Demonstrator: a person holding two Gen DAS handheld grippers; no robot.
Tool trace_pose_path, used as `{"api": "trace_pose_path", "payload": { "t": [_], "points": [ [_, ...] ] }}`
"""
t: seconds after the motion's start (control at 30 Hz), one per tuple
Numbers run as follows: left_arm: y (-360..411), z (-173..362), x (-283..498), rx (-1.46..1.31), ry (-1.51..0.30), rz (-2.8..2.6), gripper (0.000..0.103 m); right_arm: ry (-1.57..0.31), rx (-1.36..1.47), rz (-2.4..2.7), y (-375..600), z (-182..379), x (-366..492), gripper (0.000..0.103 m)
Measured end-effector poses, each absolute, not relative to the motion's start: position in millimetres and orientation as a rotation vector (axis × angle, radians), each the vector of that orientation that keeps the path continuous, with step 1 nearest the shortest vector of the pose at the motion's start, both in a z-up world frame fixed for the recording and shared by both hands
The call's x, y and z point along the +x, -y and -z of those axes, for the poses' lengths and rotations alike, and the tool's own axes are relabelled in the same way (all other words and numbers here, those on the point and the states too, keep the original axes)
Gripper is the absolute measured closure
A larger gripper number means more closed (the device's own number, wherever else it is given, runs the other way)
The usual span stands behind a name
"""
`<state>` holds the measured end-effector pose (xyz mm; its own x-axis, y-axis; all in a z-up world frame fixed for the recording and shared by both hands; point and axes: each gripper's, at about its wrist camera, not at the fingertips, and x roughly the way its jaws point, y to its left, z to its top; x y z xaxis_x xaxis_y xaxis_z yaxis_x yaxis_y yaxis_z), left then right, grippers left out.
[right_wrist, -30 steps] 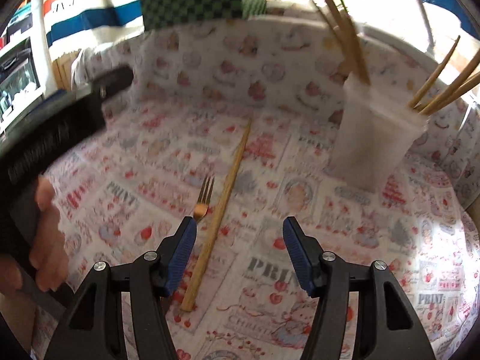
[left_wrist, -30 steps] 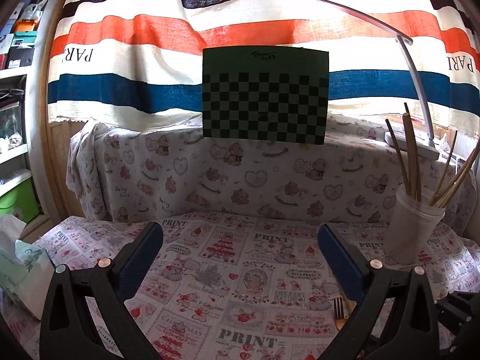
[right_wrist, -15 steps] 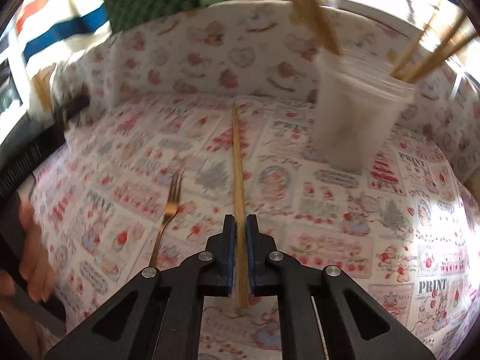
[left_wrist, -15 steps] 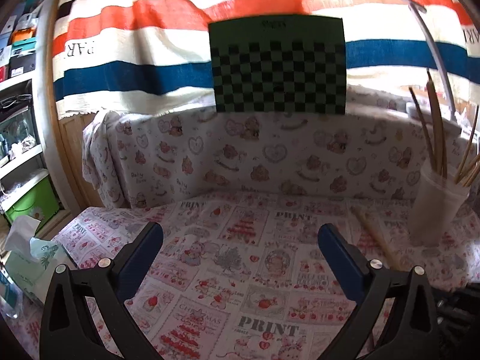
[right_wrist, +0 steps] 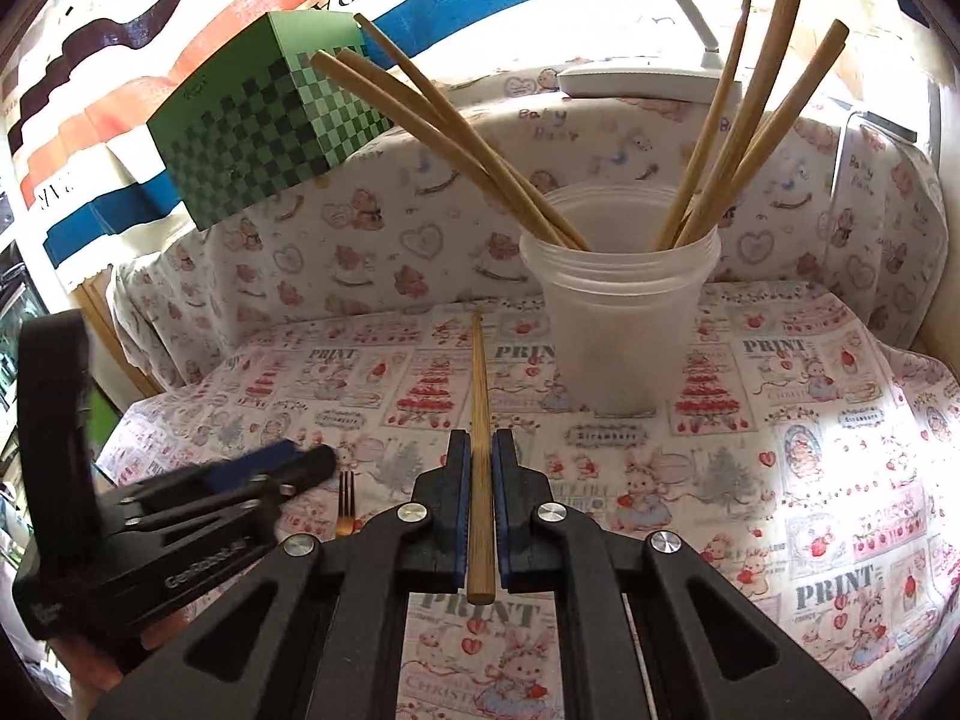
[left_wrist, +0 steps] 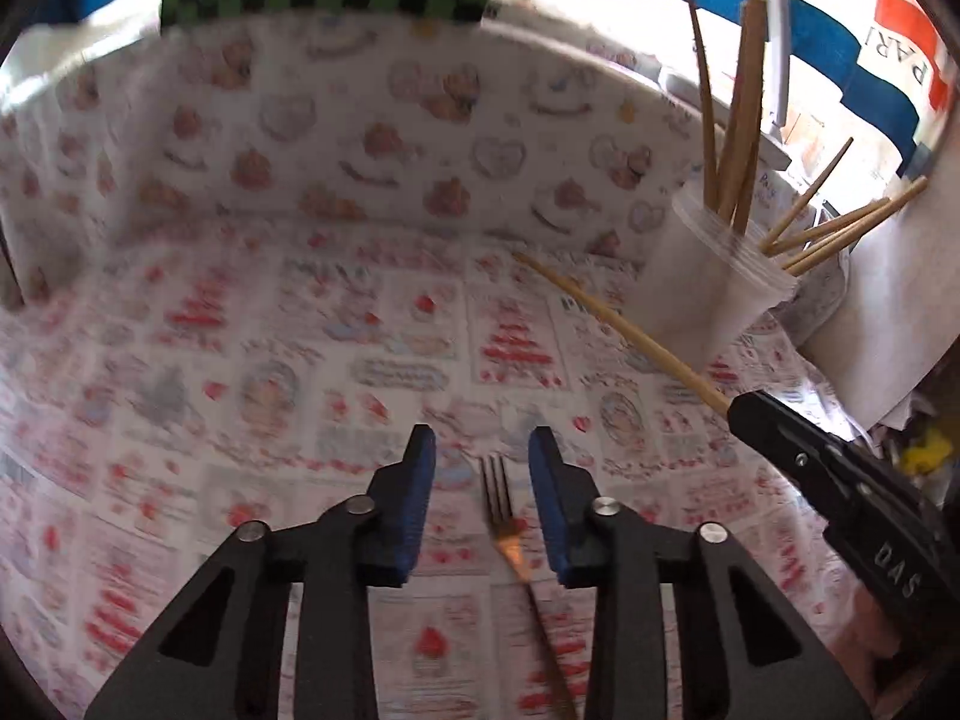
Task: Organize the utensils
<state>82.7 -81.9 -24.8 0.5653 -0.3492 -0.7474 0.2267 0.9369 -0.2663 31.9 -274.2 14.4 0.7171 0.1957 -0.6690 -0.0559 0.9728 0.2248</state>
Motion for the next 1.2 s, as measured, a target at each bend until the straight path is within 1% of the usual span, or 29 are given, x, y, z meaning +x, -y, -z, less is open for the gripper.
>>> {"api": "trace_pose_path", "payload": {
  "t": [0.23, 0.3, 0.33, 0.37, 0.5, 0.57, 0.7, 0.8, 0.87, 1.0, 1.1, 1.17, 1.2],
  "points": [
    [85.8, 34.5, 81.2, -0.157, -0.936, 0.306, 0.075, -0.731, 0.191, -0.149, 271.2, -18.8, 25.1, 0.095],
    [88.6, 35.5, 79.2, -0.145, -0.939, 0.300, 0.085, -0.741, 0.193, -0.149, 271.2, -18.7, 24.8, 0.095],
    [90.4, 35.8, 77.8, -0.135, -0.939, 0.295, 0.093, -0.741, 0.192, -0.148, 271.0, -18.7, 25.0, 0.095],
    [92.7, 36.3, 76.9, -0.117, -0.940, 0.285, 0.097, -0.739, 0.193, -0.149, 271.3, -18.8, 24.7, 0.095],
    [95.7, 34.6, 72.0, -0.116, -0.932, 0.281, 0.100, -0.728, 0.207, -0.162, 273.9, -20.3, 23.5, 0.095],
    [90.7, 31.4, 74.9, -0.129, -0.919, 0.273, 0.103, -0.724, 0.206, -0.158, 274.6, -21.0, 23.0, 0.095],
    [78.6, 10.8, 63.0, -0.138, -0.827, 0.269, 0.103, -0.716, 0.202, -0.152, 274.9, -22.9, 22.1, 0.095],
    [69.1, 2.4, 60.8, -0.166, -0.801, 0.278, 0.103, -0.709, 0.197, -0.148, 275.6, -24.4, 21.4, 0.095],
    [65.0, 2.7, 62.2, -0.187, -0.815, 0.301, 0.103, -0.706, 0.194, -0.144, 275.9, -24.7, 21.4, 0.095],
    [67.6, 14.4, 73.9, -0.187, -0.912, 0.376, 0.101, -0.714, 0.198, -0.143, 276.9, -23.8, 23.2, 0.095],
    [82.1, 18.5, 71.3, -0.135, -0.899, 0.328, 0.093, -0.721, 0.198, -0.141, 276.9, -22.9, 24.1, 0.095],
    [89.5, 19.4, 69.4, -0.104, -0.893, 0.306, 0.079, -0.722, 0.197, -0.141, 276.4, -22.0, 24.2, 0.095],
    [91.8, 19.5, 68.8, -0.089, -0.889, 0.298, 0.076, -0.721, 0.199, -0.142, 276.4, -22.1, 24.1, 0.095]
  ]
}}
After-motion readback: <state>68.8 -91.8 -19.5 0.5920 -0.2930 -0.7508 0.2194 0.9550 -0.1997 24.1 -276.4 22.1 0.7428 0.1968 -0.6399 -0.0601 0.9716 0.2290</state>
